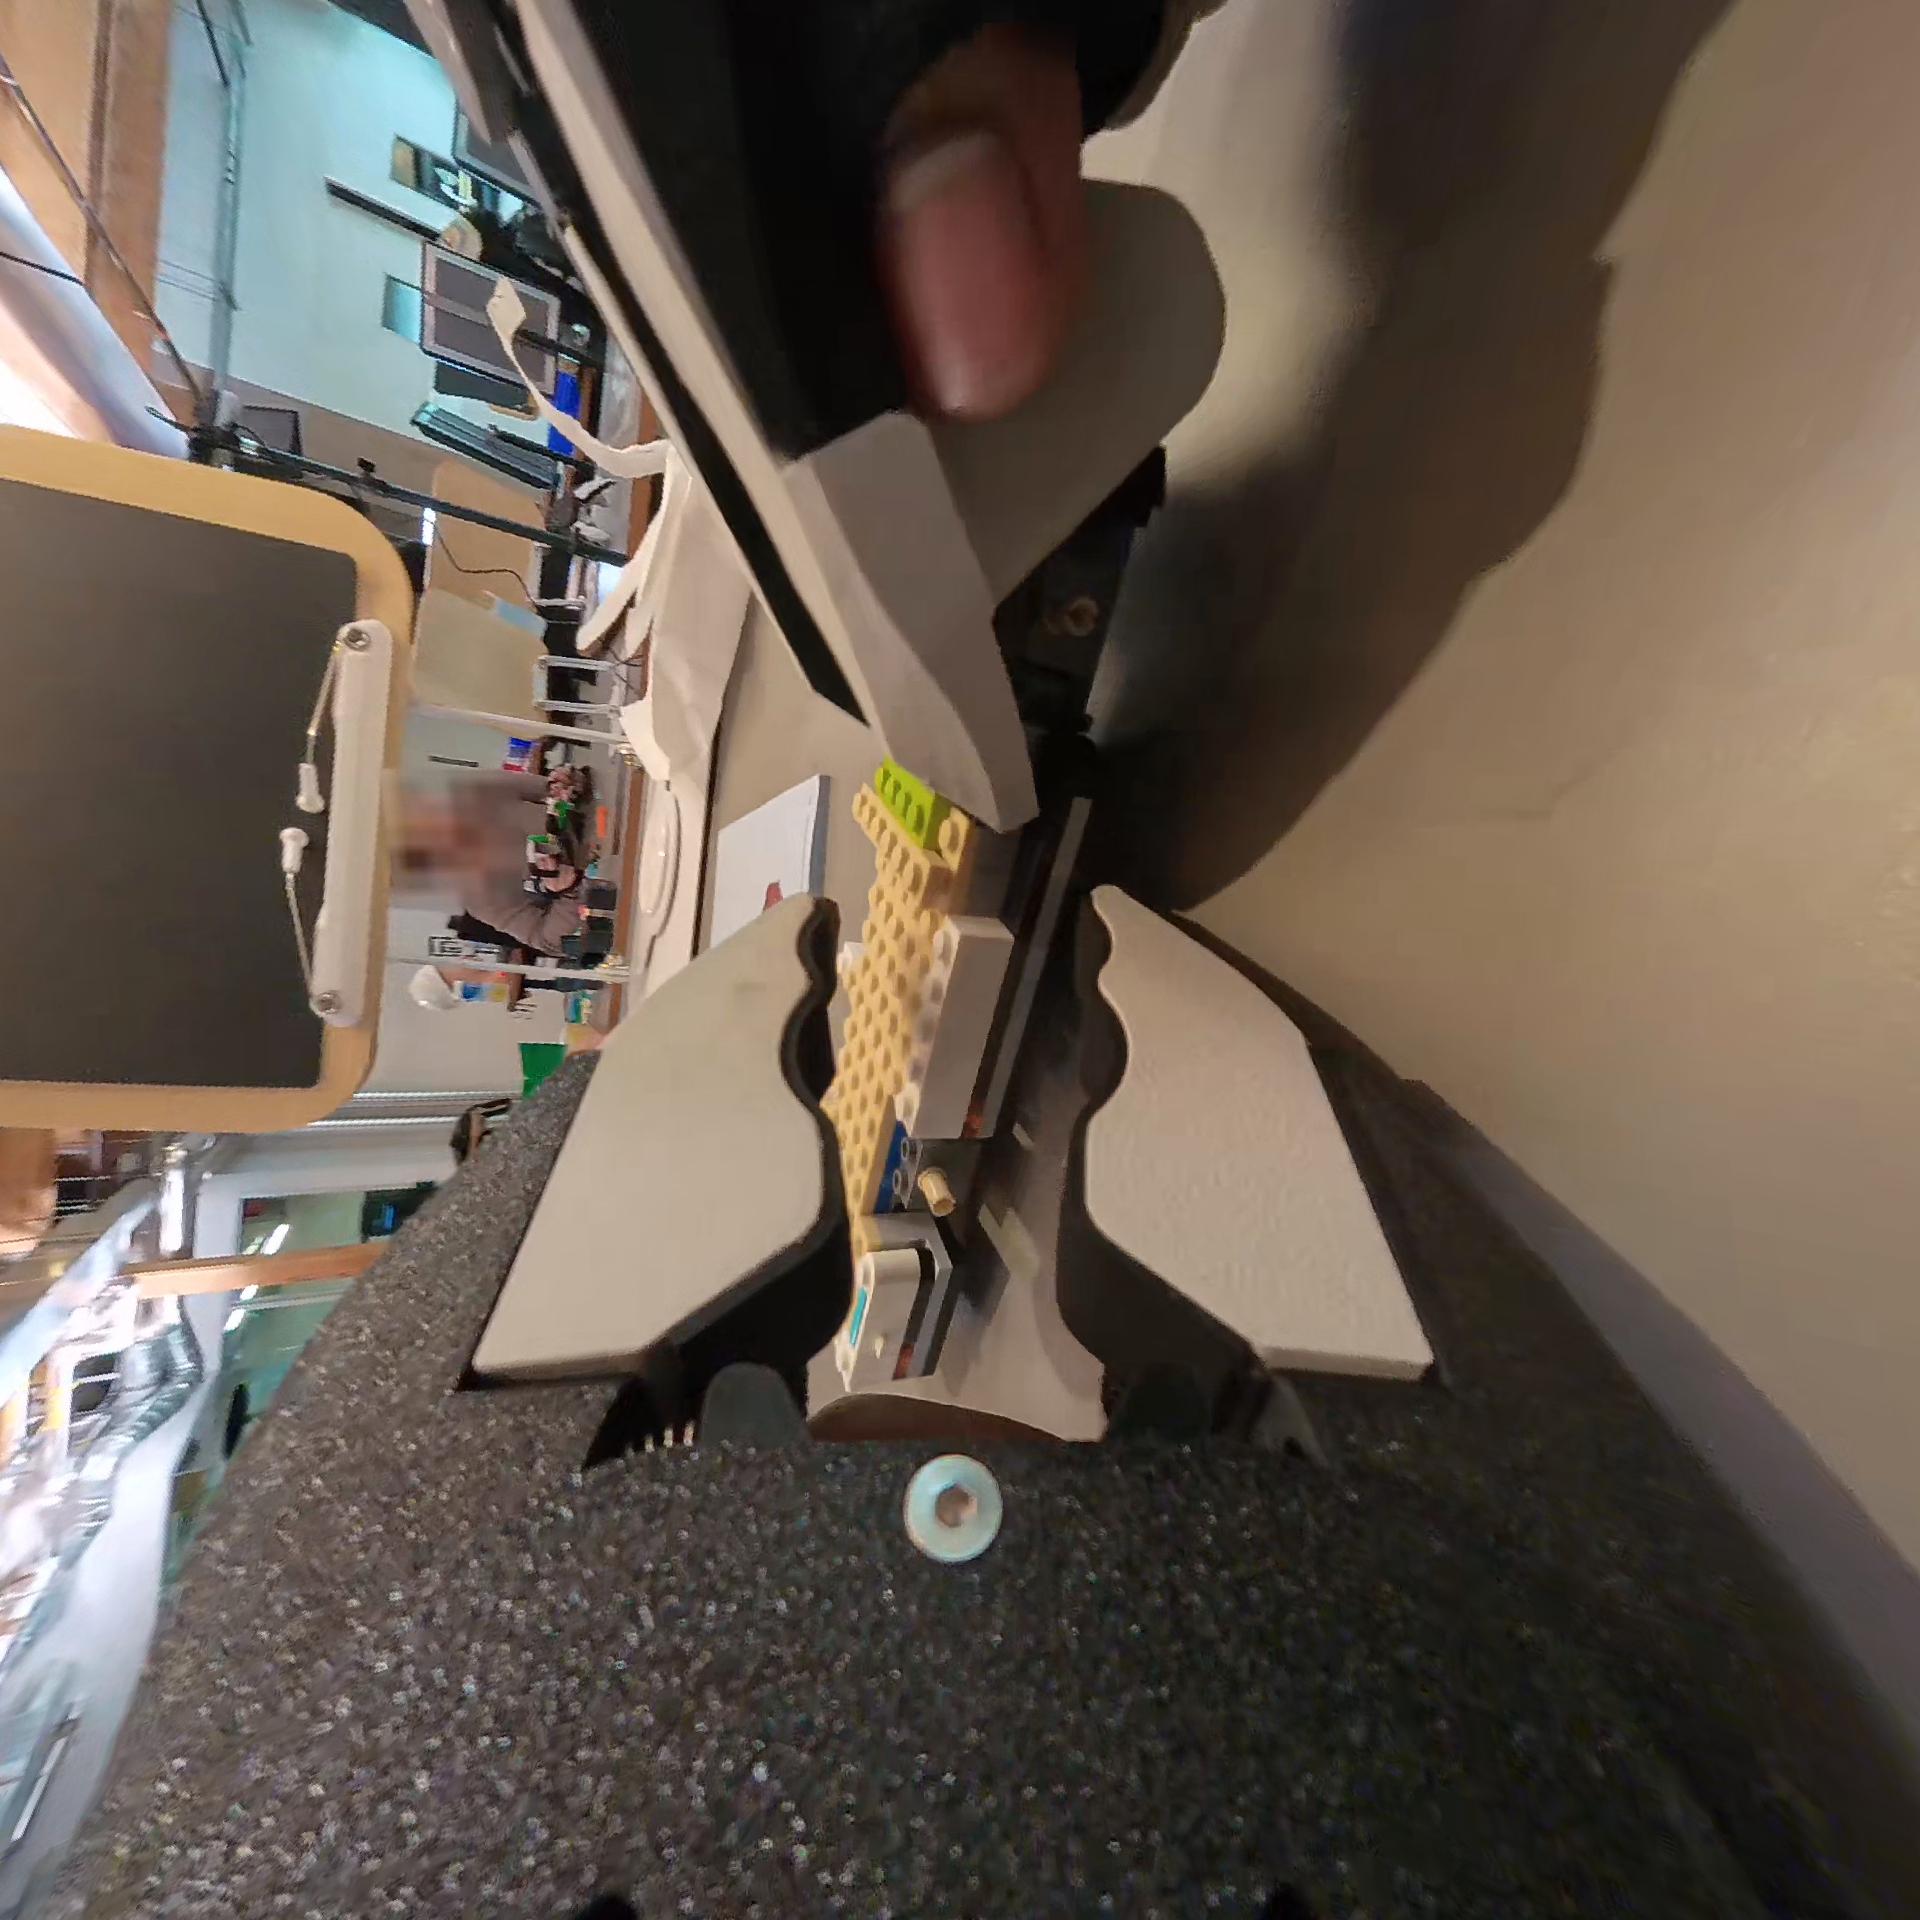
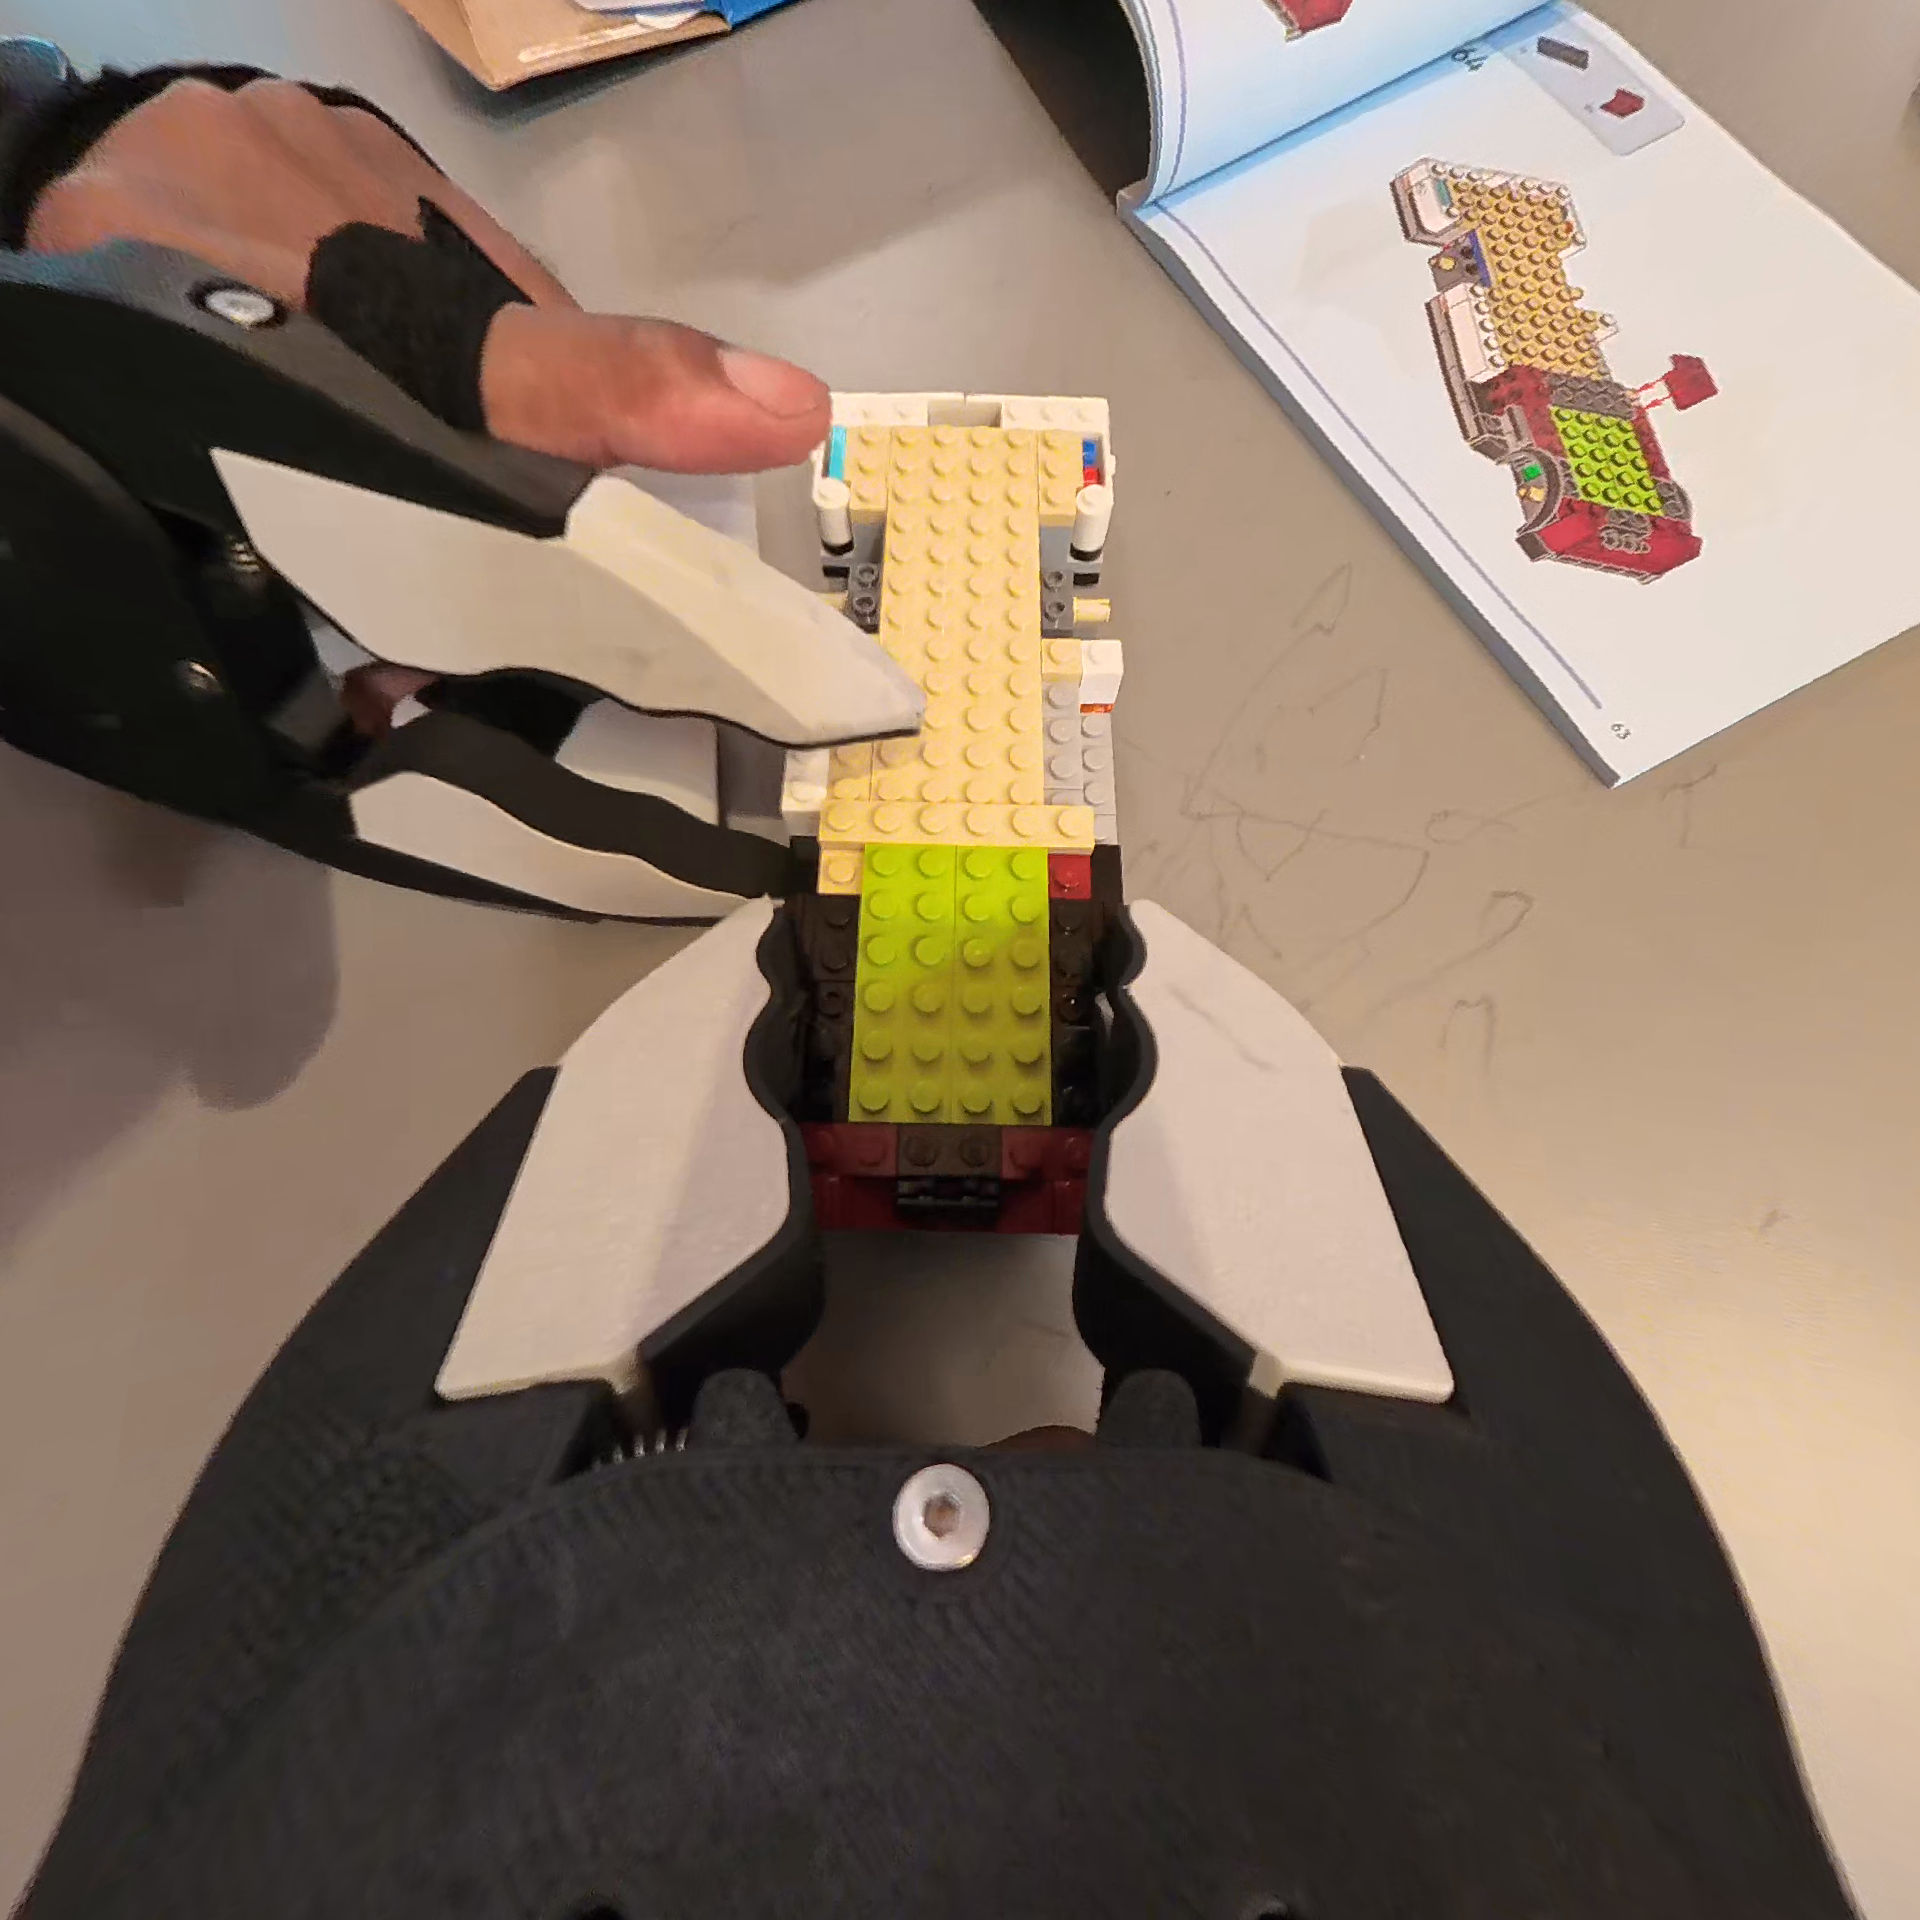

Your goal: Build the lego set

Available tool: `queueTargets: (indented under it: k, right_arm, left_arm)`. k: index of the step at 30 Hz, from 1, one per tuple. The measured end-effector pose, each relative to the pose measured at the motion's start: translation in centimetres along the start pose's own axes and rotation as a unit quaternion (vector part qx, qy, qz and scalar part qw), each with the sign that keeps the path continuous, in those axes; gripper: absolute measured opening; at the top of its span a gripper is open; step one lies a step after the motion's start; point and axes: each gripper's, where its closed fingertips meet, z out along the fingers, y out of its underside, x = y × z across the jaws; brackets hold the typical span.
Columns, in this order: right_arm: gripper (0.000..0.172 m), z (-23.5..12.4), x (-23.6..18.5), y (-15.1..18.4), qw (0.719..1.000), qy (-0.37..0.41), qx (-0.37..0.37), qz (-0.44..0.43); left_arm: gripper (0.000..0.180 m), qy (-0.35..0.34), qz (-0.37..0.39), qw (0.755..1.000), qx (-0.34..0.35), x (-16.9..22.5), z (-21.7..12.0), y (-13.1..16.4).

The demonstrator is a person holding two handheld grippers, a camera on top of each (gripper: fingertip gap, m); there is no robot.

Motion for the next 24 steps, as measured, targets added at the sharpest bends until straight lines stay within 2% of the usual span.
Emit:
queueTargets:
  k: [10,20,24]
  right_arm:
    - [0.058,-0.2,-0.1,-0.6,1.000,-0.010,0.014,0.016]
    - [0.058,-0.4,-0.3,-1.4,0.999,-0.016,0.035,0.021]
    - [0.058,-0.4,-0.3,-1.6,0.999,-0.011,0.039,0.020]
  left_arm:
    - [0.044,-0.030,0.014,0.999,-0.002,-0.5,0.3,0.1]
    - [0.040,-0.088,0.040,0.995,-0.018,-1.8,0.6,0.6]
    - [0.029,-0.086,0.059,0.994,-0.028,-1.6,0.7,0.8]
